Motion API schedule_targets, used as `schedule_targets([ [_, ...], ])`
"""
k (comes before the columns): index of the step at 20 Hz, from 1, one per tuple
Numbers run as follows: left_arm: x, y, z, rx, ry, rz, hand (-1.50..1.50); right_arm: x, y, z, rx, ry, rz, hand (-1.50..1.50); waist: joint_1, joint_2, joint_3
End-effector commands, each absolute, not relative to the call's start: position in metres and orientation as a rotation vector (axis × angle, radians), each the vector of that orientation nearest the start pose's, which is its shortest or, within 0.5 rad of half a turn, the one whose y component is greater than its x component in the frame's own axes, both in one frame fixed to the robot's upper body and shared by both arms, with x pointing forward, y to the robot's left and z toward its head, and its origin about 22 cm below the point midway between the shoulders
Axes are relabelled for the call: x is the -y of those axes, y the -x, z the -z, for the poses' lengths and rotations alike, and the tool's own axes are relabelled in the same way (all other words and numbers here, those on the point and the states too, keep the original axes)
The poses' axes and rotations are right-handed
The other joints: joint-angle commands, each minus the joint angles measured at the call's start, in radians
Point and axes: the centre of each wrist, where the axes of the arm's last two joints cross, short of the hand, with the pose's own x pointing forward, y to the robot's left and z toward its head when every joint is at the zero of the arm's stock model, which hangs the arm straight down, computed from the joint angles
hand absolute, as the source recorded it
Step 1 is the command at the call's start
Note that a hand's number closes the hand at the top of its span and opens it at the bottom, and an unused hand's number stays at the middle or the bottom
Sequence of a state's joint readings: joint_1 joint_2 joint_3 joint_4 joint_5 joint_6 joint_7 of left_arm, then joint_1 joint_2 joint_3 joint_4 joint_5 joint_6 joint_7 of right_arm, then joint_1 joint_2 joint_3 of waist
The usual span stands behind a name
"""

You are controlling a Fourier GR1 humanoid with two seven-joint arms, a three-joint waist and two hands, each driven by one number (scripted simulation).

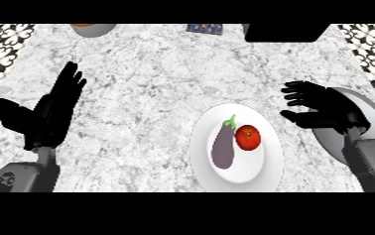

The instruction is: Pick the eggplant from the plate and place it in the pan

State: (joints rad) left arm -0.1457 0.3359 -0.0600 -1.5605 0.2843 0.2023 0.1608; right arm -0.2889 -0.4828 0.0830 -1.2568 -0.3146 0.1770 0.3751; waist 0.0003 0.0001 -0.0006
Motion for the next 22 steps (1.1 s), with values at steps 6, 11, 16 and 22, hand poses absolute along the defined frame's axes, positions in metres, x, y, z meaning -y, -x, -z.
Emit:
schedule_targets([
  [6,-0.262,-0.278,-0.058,1.519,-0.091,-0.017,0.0,0.328,-0.353,-0.082,1.126,0.003,-0.597,-1.5,0.012,0.002,0.001],
  [11,-0.274,-0.293,-0.072,1.528,-0.078,-0.012,0.0,0.293,-0.387,-0.086,1.015,-0.031,-0.819,-1.5,0.044,0.012,0.002],
  [16,-0.28,-0.286,-0.066,1.544,-0.064,-0.014,0.0,0.262,-0.41,-0.088,0.912,-0.03,-1.006,-1.5,0.048,0.013,0.001],
  [22,-0.26,-0.291,-0.061,1.524,-0.041,-0.011,0.0,0.24,-0.417,-0.077,0.683,-0.209,-1.253,-1.5,0.038,0.011,0.001],
])
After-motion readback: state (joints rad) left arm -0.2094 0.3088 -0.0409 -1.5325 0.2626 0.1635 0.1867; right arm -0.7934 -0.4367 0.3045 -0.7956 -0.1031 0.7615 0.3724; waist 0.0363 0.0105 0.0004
